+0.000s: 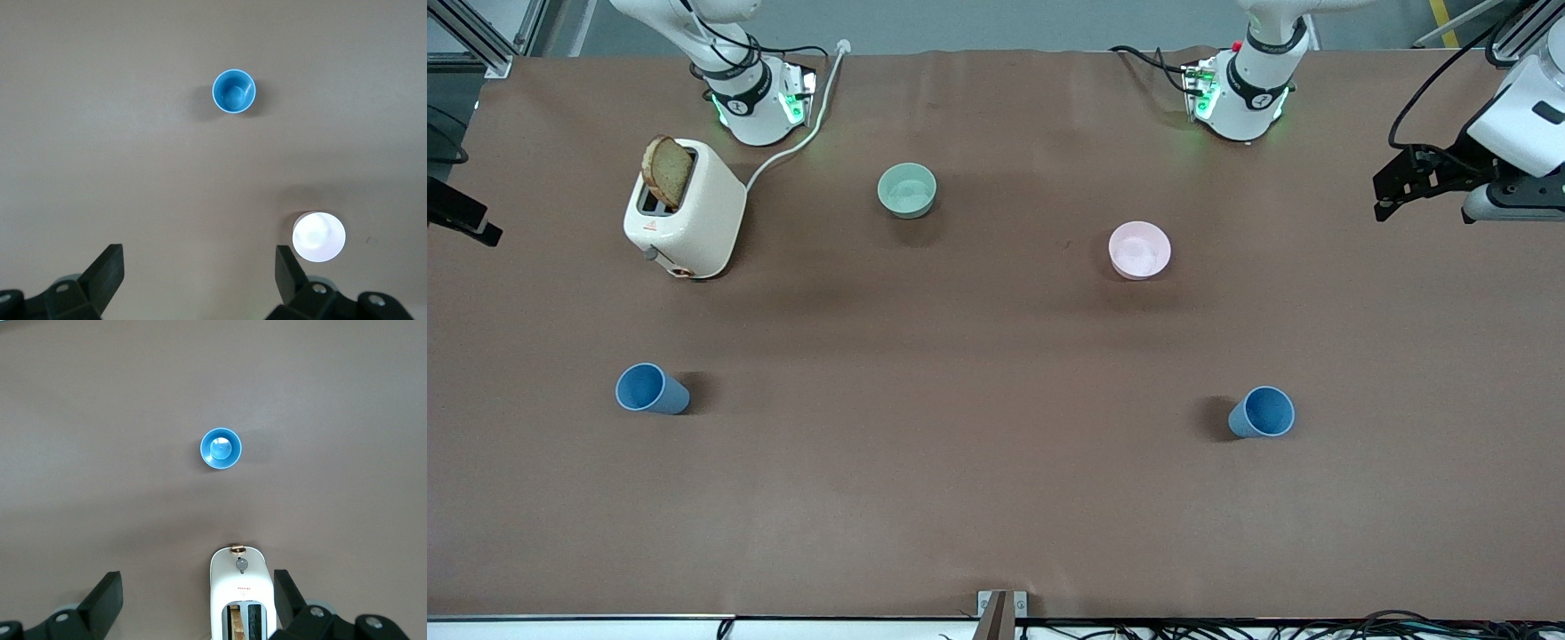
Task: Stack blue cups with both arms
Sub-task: 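Reach the left gripper toward the blue cup beside the pink bowl, then lower the left gripper around the blue cup and close it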
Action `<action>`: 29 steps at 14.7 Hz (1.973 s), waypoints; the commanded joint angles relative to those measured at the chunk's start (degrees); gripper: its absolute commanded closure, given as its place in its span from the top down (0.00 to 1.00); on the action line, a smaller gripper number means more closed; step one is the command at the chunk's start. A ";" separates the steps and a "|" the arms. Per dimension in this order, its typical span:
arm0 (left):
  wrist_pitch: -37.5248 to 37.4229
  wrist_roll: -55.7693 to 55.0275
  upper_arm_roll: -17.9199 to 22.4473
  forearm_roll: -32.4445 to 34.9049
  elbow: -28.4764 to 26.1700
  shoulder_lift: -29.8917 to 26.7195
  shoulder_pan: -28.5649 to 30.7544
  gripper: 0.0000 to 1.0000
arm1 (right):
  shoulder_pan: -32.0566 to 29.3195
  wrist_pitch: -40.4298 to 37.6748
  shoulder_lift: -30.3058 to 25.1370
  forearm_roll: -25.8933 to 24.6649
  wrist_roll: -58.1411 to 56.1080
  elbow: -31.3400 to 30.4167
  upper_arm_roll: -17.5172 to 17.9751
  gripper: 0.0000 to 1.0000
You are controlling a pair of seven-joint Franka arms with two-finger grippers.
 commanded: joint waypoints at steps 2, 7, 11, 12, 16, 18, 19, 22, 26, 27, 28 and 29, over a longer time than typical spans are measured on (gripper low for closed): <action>-0.36 1.20 0.20 -0.63 1.06 1.80 -0.18 1.00 | 0.08 0.25 -1.68 -0.88 -0.08 -1.98 -0.72 1.00; 6.99 2.00 0.73 0.07 2.74 13.13 0.26 1.00 | -0.10 -0.01 -1.68 -0.79 0.10 -1.98 -0.63 1.00; 22.11 0.94 0.73 0.16 -3.59 18.59 1.14 1.00 | -0.10 -0.01 -1.68 -0.79 0.10 -1.98 -0.63 1.00; 24.40 0.76 0.73 0.16 -3.86 20.17 1.14 1.00 | -0.10 -0.10 -1.68 -0.79 0.10 -1.98 -0.63 1.00; 33.19 0.85 0.73 0.16 -5.79 26.67 1.06 1.00 | -0.10 0.69 -1.59 -0.79 -2.09 -1.80 -0.63 1.00; 39.60 0.85 0.73 0.16 -8.86 28.26 1.05 1.00 | -0.01 0.43 -1.59 -0.79 -2.10 -1.54 -0.63 1.00; 42.76 0.94 0.73 0.16 -10.35 29.14 1.05 1.00 | -0.10 0.25 -1.59 -0.79 -2.01 -1.54 -0.63 1.00; 44.29 -0.90 0.64 -0.02 -8.09 32.83 0.53 0.81 | -0.10 0.16 -1.59 -0.79 -1.75 -1.62 -0.63 1.00; 46.21 -2.05 0.64 0.07 -5.09 38.28 0.53 0.47 | -0.10 -0.01 -1.59 -0.70 -1.92 -1.54 -0.63 1.00; 46.40 -2.05 0.64 0.07 -5.27 38.64 0.61 0.38 | -0.10 -0.19 -1.59 -0.62 -2.18 -1.54 -0.55 1.00; 46.40 -2.05 0.64 0.07 -5.27 39.07 0.88 0.26 | 0.25 -1.23 -1.59 -0.62 -2.27 -2.23 -0.55 1.00; 46.40 -1.62 0.55 0.16 -5.27 38.99 1.23 0.13 | 0.95 -1.07 -1.24 -0.62 -2.19 -2.85 -0.55 1.00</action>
